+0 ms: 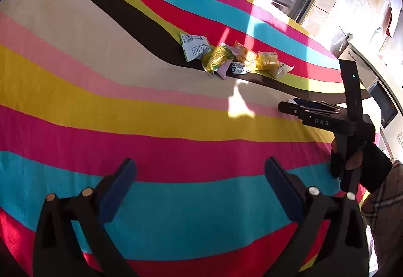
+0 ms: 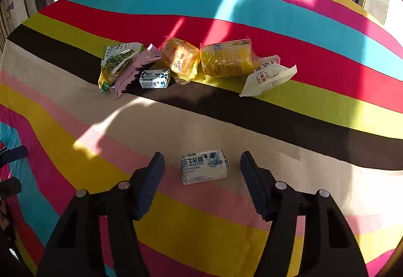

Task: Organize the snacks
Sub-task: 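Grasp the small white milk candy box with the right gripper while the left gripper grasps the yellow-green snack bag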

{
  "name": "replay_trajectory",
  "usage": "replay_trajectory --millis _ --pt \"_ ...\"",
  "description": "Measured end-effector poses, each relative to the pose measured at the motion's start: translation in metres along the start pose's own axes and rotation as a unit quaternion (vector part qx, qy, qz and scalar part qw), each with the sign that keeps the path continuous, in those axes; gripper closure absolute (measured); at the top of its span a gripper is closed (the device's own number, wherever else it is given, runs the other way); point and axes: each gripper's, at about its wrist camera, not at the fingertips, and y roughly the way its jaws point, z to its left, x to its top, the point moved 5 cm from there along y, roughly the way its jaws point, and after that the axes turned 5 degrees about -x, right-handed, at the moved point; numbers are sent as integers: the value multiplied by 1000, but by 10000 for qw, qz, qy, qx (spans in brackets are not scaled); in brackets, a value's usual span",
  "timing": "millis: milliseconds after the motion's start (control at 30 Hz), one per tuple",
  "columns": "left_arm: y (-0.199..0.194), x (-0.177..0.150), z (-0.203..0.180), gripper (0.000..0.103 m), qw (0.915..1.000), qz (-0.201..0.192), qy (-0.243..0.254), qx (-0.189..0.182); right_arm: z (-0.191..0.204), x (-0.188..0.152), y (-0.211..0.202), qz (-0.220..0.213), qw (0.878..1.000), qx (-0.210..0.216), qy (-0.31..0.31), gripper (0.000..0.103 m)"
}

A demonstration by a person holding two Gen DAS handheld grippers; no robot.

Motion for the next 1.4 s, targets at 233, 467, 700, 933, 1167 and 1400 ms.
replay_trajectory --millis 233,467,700,933,1167,1400 --pt "2 1 1 2 10000 20 -11 1 5 -34 -40 -246 9991 -63 337 68" --pt "12 17 6 2 9996 243 -87 152 48 -79 -87 -318 9984 -75 460 68" --pt "55 97 22 1 9901 69 -52 1398 62 -85 -79 -119 9991 -289 288 68" --pt "102 130 -18 2 9927 197 719 949 59 -82 -78 -116 9989 -333 321 68" --pt "141 135 -16 59 9920 371 731 960 58 -82 -77 -112 9988 -319 350 68" --pt "68 107 -16 69 9980 -425 410 210 57 -82 -78 -114 9987 -336 378 68"
